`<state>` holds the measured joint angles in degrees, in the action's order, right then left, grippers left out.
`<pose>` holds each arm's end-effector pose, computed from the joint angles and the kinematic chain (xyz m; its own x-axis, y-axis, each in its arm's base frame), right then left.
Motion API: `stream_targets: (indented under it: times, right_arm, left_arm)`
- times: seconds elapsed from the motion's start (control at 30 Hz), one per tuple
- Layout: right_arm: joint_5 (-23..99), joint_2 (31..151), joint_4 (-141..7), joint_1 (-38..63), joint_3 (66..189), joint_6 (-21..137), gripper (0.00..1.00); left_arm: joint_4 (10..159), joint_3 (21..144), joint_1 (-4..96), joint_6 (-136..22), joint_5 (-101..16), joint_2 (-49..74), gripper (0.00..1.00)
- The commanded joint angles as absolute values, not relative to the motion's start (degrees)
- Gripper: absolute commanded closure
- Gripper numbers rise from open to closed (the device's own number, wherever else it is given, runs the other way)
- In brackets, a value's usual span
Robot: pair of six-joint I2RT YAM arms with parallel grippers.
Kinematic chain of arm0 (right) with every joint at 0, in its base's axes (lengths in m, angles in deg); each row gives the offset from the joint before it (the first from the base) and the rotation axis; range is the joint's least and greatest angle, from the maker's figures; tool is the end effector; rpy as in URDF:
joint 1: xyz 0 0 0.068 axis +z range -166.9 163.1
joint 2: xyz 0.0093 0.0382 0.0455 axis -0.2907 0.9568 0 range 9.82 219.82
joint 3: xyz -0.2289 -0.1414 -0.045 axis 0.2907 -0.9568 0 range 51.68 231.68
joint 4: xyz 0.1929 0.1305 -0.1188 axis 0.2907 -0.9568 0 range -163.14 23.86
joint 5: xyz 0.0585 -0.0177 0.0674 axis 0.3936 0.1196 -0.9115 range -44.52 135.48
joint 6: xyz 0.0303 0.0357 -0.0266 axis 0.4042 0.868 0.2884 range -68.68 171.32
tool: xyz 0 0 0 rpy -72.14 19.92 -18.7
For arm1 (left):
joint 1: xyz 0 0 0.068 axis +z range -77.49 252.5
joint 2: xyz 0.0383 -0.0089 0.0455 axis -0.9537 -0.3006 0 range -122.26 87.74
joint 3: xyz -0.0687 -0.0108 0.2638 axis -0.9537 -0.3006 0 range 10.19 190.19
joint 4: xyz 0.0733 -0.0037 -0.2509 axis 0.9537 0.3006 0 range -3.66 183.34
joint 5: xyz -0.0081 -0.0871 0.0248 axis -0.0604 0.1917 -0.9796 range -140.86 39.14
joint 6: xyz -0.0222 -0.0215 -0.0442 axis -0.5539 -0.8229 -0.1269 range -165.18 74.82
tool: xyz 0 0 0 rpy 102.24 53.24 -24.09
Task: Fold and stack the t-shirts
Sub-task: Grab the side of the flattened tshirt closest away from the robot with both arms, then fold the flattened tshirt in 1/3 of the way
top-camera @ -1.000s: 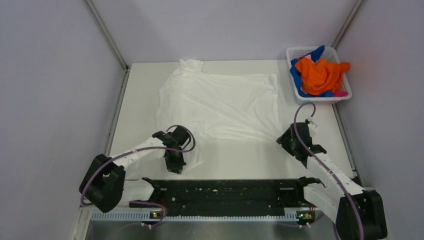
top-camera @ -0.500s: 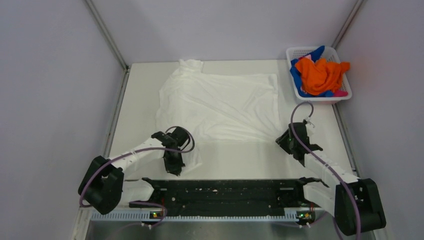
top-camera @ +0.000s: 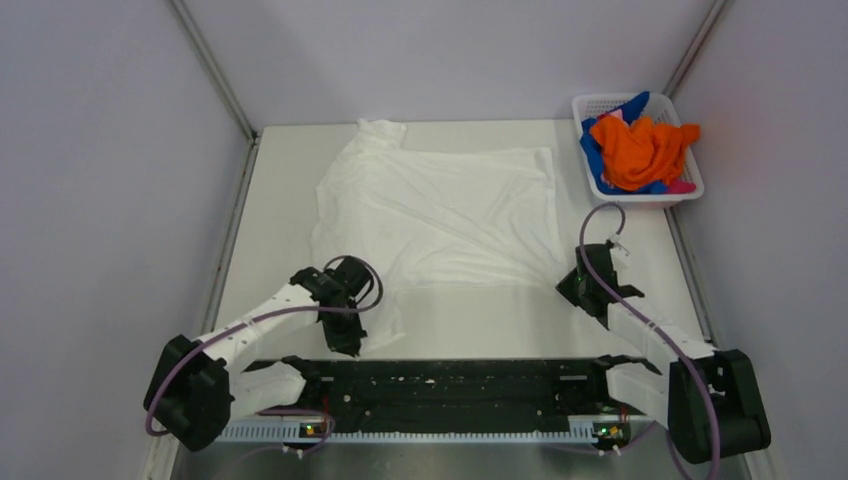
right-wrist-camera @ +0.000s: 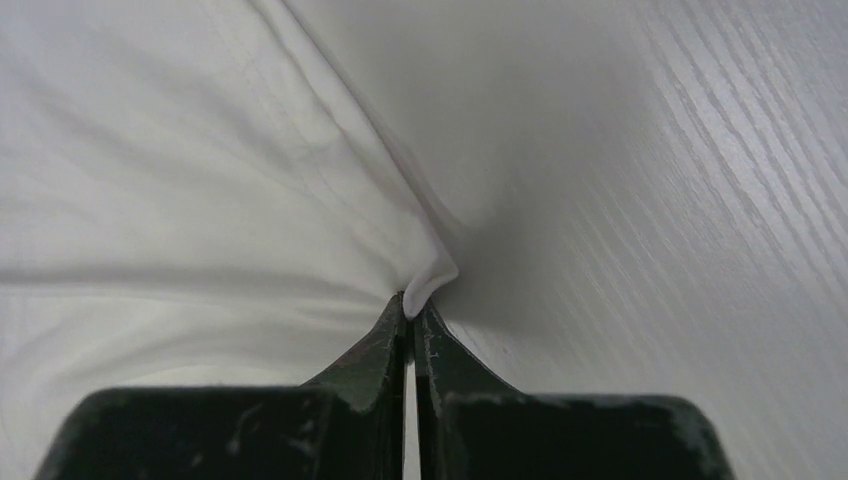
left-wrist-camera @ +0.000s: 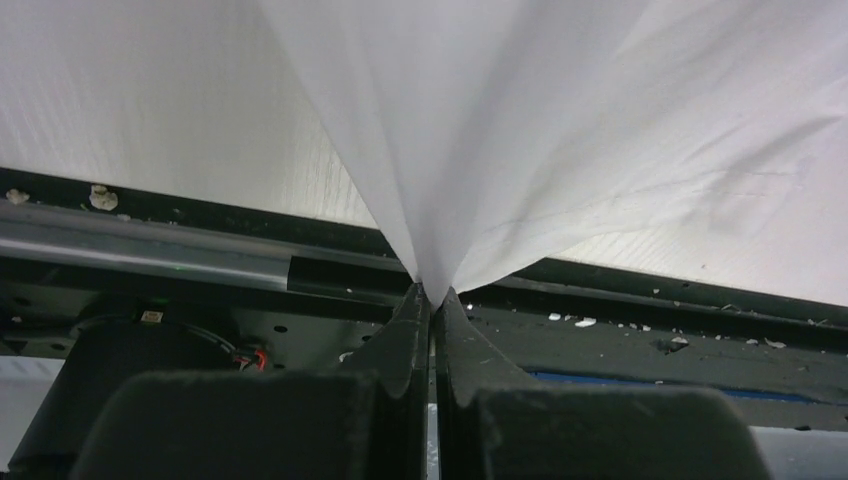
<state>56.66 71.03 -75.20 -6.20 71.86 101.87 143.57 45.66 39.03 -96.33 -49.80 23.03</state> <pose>0.1851 0.0279 0.1458 -0.5250 0.6718 -0.5226 0.5438 0.7371 0.4011 0.1306 -0.0872 0.1755 -0.9524 -0.3038 -0.0242 -0.3019 0.9515 -0.0595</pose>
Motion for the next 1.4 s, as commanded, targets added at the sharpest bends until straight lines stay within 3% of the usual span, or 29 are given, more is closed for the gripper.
stream_targets:
  times: [0.0, 0.27, 0.7, 1.03, 1.37]
  right_arm:
    - [58.0, 66.4, -88.0, -6.6, 74.8, 100.6, 1.00]
    - [55.6, 58.8, -93.7, -6.6, 74.4, 99.4, 1.00]
    - [51.5, 70.5, -87.6, -6.6, 83.7, 96.3, 1.00]
    - [52.1, 75.9, -87.9, -8.5, 92.2, 93.4, 1.00]
    - [53.6, 81.8, -87.9, -9.7, 99.3, 91.8, 1.00]
  left_arm:
    - [149.7, 46.8, 38.6, -98.5, -48.2, 27.5, 1.00]
    - [146.5, 49.2, 38.4, -96.0, -46.6, 31.5, 1.00]
    - [131.0, 66.5, 39.8, -89.2, -59.4, 20.2, 1.00]
    - [125.3, 74.8, 54.2, -83.0, -58.8, 16.2, 1.00]
    - [117.1, 79.6, 59.1, -76.7, -58.2, 12.6, 1.00]
